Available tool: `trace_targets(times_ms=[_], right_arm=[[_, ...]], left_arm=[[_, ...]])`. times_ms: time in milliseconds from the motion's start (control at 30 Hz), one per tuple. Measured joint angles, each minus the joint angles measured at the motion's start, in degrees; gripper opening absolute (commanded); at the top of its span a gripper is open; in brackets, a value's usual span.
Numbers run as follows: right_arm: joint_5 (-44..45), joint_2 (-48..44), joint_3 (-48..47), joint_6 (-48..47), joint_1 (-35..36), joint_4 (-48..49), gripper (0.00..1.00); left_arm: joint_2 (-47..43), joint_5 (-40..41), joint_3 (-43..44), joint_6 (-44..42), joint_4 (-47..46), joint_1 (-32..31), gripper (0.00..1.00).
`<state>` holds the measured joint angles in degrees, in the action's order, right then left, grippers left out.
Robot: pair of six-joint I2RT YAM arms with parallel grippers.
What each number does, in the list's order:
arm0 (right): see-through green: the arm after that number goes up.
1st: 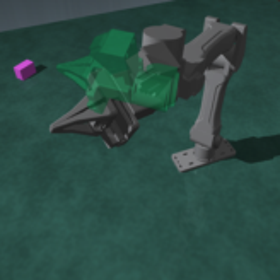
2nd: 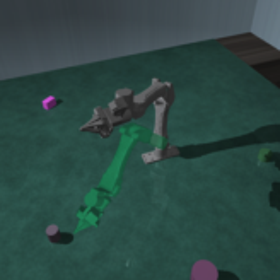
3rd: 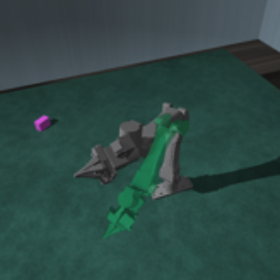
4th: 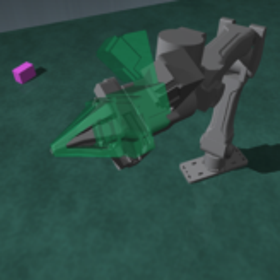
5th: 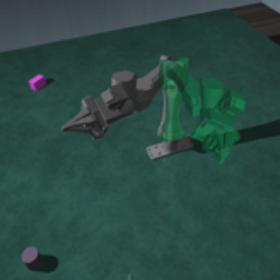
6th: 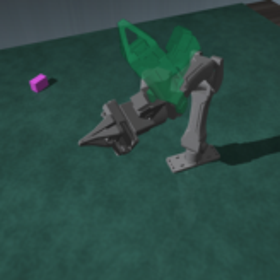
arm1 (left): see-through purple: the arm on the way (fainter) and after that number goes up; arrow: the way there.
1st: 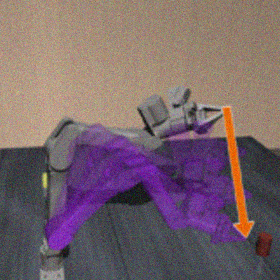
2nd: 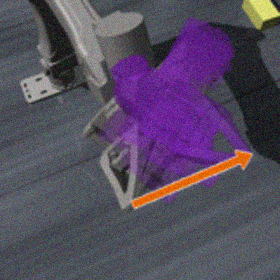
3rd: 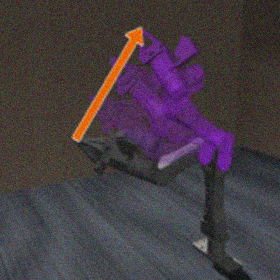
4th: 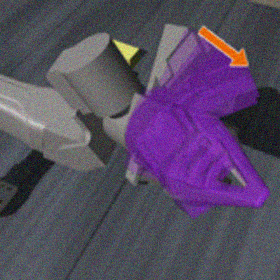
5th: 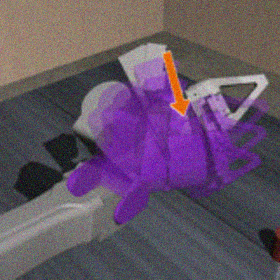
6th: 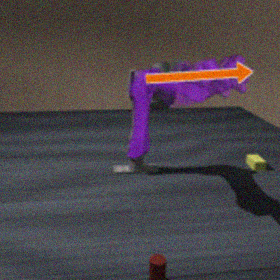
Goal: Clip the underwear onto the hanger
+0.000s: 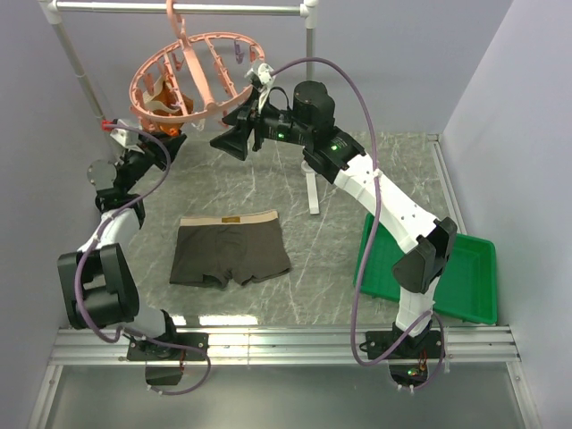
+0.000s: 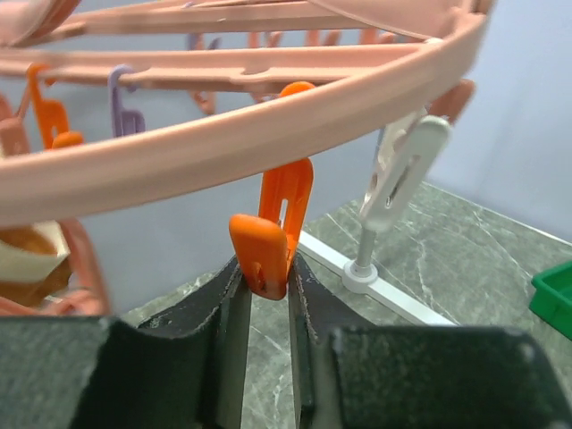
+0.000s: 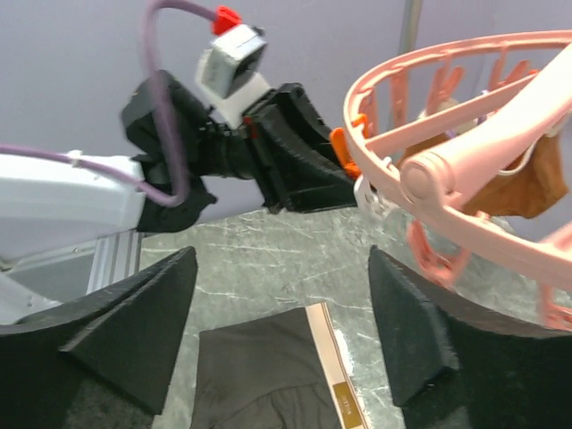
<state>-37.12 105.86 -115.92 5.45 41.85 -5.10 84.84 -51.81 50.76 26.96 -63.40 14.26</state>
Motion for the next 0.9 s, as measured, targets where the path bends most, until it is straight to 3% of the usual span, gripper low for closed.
trace_targets(times_ms=[300, 700, 900], right_arm=[[4.00, 0.00, 0.07, -0.24, 0.00, -0.57, 0.67], [10.91, 1.33, -0.33, 4.74, 1.31, -0.39, 0.73], [13.73, 1.73, -0.02, 6.86, 3.32, -0.26, 0.83]], left_arm=[[-8.13, -0.42, -0.57, -5.73, 8.50, -3.76, 0.01], [-16.41, 4.83, -1.07, -18.71, 26.29, -10.08, 0.01], [-18.16, 7.26, -1.16, -21.92, 29.77, -11.50, 0.00]])
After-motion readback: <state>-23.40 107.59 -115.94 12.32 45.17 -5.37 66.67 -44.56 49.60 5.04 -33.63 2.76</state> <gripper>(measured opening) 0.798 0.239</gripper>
